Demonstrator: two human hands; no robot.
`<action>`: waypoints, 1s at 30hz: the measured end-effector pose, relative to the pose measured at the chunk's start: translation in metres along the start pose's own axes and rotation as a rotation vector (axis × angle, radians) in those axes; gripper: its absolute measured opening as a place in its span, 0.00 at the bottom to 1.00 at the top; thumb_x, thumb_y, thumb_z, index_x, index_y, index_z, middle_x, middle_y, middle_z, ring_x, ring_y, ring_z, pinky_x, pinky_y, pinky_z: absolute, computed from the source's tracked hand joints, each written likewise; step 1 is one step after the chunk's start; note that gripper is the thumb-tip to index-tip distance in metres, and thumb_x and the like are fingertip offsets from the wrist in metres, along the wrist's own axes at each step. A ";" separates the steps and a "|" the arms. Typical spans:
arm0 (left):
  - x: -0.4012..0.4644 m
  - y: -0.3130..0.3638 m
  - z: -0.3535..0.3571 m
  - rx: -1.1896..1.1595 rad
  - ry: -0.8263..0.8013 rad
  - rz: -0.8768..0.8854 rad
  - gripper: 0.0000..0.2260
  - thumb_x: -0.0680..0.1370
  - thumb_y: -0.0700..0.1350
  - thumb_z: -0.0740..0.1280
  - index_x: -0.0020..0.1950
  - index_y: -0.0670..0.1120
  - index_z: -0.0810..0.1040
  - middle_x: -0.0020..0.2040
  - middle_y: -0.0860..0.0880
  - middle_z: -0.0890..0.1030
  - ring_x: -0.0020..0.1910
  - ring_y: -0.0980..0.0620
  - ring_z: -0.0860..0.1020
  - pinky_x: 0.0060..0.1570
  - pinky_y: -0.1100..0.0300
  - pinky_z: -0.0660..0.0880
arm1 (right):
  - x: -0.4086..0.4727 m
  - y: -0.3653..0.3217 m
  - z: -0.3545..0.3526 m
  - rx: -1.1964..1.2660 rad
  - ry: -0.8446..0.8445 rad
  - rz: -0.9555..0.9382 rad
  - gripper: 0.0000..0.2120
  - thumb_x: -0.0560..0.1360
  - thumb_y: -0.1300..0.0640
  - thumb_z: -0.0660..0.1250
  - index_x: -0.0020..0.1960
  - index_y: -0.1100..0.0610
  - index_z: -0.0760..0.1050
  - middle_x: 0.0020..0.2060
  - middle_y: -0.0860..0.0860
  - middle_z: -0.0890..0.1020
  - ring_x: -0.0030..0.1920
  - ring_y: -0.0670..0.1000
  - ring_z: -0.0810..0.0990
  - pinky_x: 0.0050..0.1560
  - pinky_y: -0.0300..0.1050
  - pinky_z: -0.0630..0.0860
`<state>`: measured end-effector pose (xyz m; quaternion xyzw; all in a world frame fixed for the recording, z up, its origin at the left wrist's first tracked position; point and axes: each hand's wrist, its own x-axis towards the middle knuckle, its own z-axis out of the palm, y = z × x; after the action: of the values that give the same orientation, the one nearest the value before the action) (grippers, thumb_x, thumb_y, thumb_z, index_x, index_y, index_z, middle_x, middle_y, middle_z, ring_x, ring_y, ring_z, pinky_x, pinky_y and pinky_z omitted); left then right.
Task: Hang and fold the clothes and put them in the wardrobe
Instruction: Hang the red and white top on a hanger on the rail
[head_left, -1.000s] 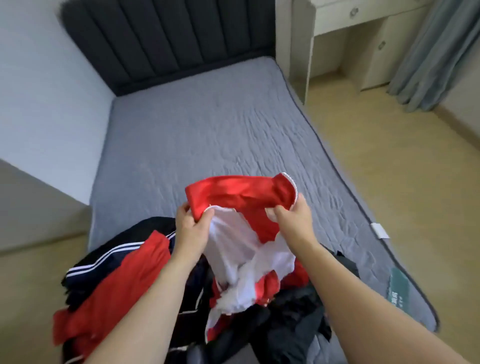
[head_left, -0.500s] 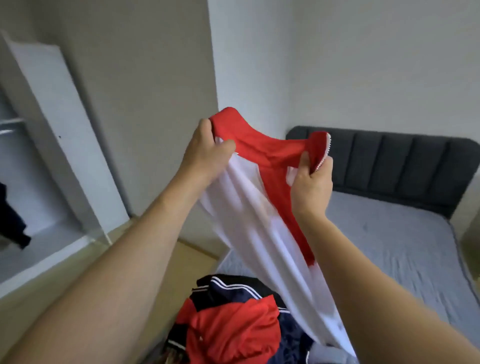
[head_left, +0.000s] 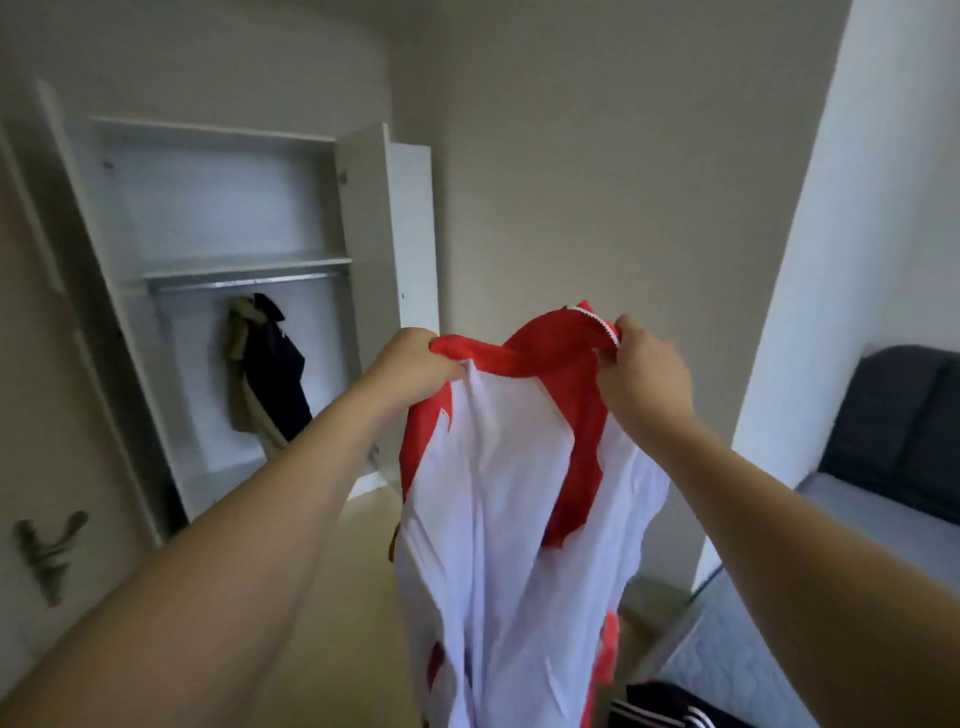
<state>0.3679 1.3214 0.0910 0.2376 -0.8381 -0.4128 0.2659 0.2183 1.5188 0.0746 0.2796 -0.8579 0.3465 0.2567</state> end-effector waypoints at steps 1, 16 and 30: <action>0.016 -0.022 -0.013 0.000 -0.005 -0.062 0.14 0.62 0.44 0.69 0.45 0.40 0.81 0.40 0.42 0.84 0.39 0.44 0.84 0.41 0.48 0.82 | 0.010 -0.010 0.025 0.066 0.002 0.074 0.04 0.76 0.55 0.60 0.48 0.55 0.70 0.40 0.56 0.79 0.41 0.62 0.77 0.37 0.48 0.67; 0.295 -0.285 -0.182 -0.124 0.321 -0.424 0.07 0.78 0.42 0.63 0.46 0.44 0.81 0.50 0.38 0.83 0.50 0.38 0.81 0.57 0.46 0.78 | 0.204 -0.241 0.414 1.088 -0.398 0.556 0.11 0.79 0.50 0.60 0.39 0.52 0.70 0.38 0.49 0.76 0.38 0.47 0.74 0.37 0.42 0.68; 0.579 -0.507 -0.313 -0.042 -0.232 -0.664 0.19 0.76 0.49 0.72 0.64 0.45 0.74 0.59 0.43 0.80 0.57 0.42 0.80 0.61 0.46 0.76 | 0.362 -0.416 0.729 0.721 -0.412 -0.021 0.04 0.76 0.63 0.61 0.45 0.61 0.75 0.36 0.51 0.77 0.36 0.50 0.75 0.32 0.37 0.67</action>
<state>0.2279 0.5097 -0.0175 0.4431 -0.7312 -0.5181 0.0251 0.0542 0.6202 0.0344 0.4237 -0.7120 0.5591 -0.0312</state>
